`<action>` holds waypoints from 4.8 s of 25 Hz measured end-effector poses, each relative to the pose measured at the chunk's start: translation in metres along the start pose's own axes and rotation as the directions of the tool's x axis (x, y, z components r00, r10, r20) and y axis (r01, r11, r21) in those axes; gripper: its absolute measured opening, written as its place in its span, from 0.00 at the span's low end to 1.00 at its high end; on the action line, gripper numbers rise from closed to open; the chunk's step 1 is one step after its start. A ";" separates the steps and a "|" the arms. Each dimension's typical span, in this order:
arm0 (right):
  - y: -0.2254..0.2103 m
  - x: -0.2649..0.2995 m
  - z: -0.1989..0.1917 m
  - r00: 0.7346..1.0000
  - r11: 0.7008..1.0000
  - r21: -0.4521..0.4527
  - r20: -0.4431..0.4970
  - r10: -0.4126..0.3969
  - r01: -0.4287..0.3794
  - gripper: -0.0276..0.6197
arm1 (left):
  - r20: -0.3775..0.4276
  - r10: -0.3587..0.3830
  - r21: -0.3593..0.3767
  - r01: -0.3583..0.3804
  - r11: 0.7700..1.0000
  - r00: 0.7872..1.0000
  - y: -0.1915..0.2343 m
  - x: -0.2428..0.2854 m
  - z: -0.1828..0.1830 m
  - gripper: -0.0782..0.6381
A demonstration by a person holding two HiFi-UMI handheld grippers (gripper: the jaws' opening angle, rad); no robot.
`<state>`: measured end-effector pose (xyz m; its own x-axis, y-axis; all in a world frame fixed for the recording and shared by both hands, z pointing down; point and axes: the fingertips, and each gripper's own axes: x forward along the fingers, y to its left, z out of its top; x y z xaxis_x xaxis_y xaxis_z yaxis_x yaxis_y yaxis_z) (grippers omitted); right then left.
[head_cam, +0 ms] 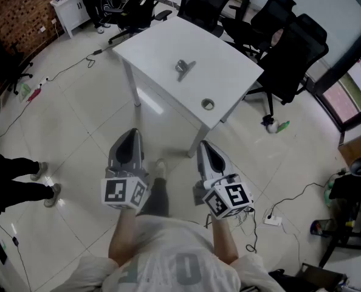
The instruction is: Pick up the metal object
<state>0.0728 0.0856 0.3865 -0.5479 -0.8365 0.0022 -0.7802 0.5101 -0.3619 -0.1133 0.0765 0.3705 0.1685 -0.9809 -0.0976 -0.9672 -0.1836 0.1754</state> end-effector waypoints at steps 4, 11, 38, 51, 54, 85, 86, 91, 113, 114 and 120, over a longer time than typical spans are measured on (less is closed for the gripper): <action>-0.036 0.062 0.005 1.000 1.000 0.005 0.012 -0.019 0.019 0.06 | 0.001 0.005 0.008 -0.005 1.000 1.000 0.035 0.071 -0.020 0.11; -0.085 0.212 0.074 0.996 0.997 -0.061 0.079 -0.047 0.052 0.06 | 0.039 -0.003 -0.018 0.004 1.000 0.999 0.101 0.248 0.004 0.11; -0.227 0.321 0.085 0.981 0.980 0.034 0.007 -0.195 0.194 0.06 | -0.462 -0.261 -0.050 0.269 0.962 0.847 0.045 0.445 -0.241 0.13; -0.237 0.348 0.078 0.984 0.985 0.020 -0.041 -0.171 0.172 0.06 | -0.572 -0.257 -0.157 0.203 0.966 0.779 0.041 0.467 -0.304 0.31; -0.237 0.349 0.079 0.983 0.984 -0.035 -0.051 -0.175 0.174 0.06 | -0.582 -0.239 -0.126 0.205 0.971 0.777 0.040 0.470 -0.307 0.31; -0.207 0.366 0.088 0.997 0.996 -0.058 -0.013 -0.070 0.069 0.06 | -0.081 -0.086 0.039 0.089 0.995 0.993 0.068 0.484 -0.065 0.13; -0.206 0.367 0.088 0.998 0.996 -0.055 -0.010 -0.067 0.067 0.06 | -0.046 -0.079 0.065 0.082 0.995 0.996 0.071 0.481 -0.047 0.13; -0.201 0.375 0.089 0.998 0.998 -0.038 -0.004 -0.057 0.057 0.06 | 0.014 -0.058 0.168 0.055 0.984 0.998 0.079 0.469 -0.014 0.13; -0.152 0.352 0.040 0.996 0.996 0.047 -0.050 -0.076 0.078 0.06 | -0.057 -0.091 0.137 0.099 0.986 0.994 0.089 0.387 -0.010 0.13; -0.148 0.348 0.031 0.996 0.996 0.056 -0.061 -0.070 0.074 0.06 | -0.071 -0.093 0.138 0.102 0.985 0.993 0.090 0.378 -0.013 0.13; -0.095 0.318 -0.023 0.992 0.998 0.053 -0.124 0.030 -0.023 0.06 | -0.052 -0.011 0.033 0.013 0.999 0.999 0.119 0.303 -0.034 0.13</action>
<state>-0.0348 -0.2240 0.4432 -0.6040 -0.7898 0.1069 -0.7502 0.5182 -0.4106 -0.1711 -0.2450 0.3956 0.1892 -0.9807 -0.0486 -0.9706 -0.1943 0.1421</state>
